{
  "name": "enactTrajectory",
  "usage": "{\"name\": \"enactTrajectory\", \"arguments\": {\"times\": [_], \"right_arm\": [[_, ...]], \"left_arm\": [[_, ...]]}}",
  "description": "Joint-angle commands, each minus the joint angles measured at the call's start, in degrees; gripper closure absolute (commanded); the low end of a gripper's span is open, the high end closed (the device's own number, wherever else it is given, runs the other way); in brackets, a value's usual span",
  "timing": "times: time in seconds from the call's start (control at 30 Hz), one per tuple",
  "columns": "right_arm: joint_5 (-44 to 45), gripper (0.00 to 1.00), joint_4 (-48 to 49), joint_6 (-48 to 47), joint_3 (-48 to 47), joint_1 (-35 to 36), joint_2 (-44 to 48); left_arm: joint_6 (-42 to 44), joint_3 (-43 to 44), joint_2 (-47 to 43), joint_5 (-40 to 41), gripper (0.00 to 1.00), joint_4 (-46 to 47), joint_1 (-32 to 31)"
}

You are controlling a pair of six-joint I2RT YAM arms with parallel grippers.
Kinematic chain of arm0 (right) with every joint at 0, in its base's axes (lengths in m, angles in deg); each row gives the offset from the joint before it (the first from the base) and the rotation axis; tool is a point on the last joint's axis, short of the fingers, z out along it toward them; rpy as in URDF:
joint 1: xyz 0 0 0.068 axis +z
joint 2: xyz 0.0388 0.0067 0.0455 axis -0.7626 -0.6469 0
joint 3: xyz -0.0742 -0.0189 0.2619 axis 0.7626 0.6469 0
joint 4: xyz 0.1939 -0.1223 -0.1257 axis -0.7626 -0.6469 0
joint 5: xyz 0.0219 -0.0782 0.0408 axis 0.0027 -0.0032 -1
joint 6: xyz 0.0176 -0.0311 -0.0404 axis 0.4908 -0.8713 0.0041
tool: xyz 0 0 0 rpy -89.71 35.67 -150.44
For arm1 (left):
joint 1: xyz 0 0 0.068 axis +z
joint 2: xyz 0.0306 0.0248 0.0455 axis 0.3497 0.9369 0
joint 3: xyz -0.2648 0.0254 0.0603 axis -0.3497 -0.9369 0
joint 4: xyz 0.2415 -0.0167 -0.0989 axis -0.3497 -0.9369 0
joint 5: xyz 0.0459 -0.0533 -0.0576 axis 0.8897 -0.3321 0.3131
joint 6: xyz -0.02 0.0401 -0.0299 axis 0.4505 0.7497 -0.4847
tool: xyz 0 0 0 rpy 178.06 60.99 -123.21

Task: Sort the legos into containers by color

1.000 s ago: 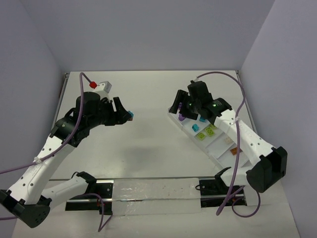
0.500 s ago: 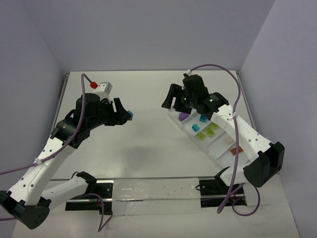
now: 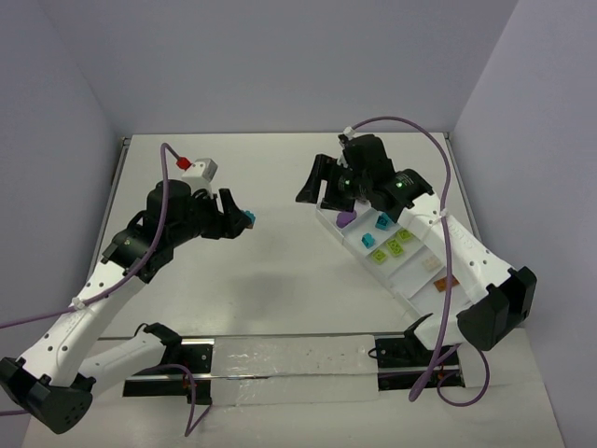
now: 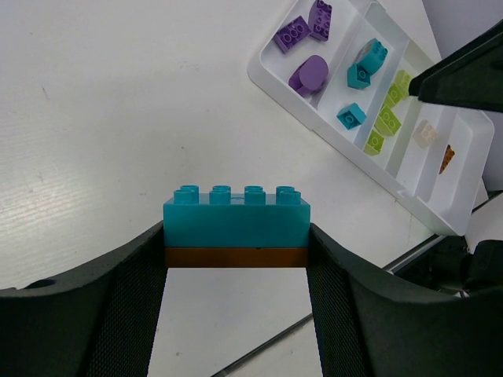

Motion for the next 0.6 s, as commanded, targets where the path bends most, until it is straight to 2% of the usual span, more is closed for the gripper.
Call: {"name": "enactTrajectory", "arguments": {"times": [0.0, 0.23, 0.43, 0.57], "right_arm": [[-4.3, 0.19, -0.4, 0.8, -5.9, 0.3, -2.2], [-12.3, 0.2, -1.6, 1.6, -10.9, 0.0, -7.2], [-24.4, 0.21, 5.1, 4.5, -9.6, 0.0, -9.3], [-27.9, 0.22, 6.7, 4.9, -10.3, 0.3, -11.7]], "left_arm": [[3.1, -0.3, -0.4, -1.1, 1.0, 4.7, 0.2], [6.0, -0.4, 0.9, -0.3, 1.0, 4.0, -1.3], [8.6, -1.7, 0.9, -1.3, 1.0, 6.0, -1.9], [10.1, -2.6, 1.2, -1.2, 1.0, 7.9, -2.5]]}}
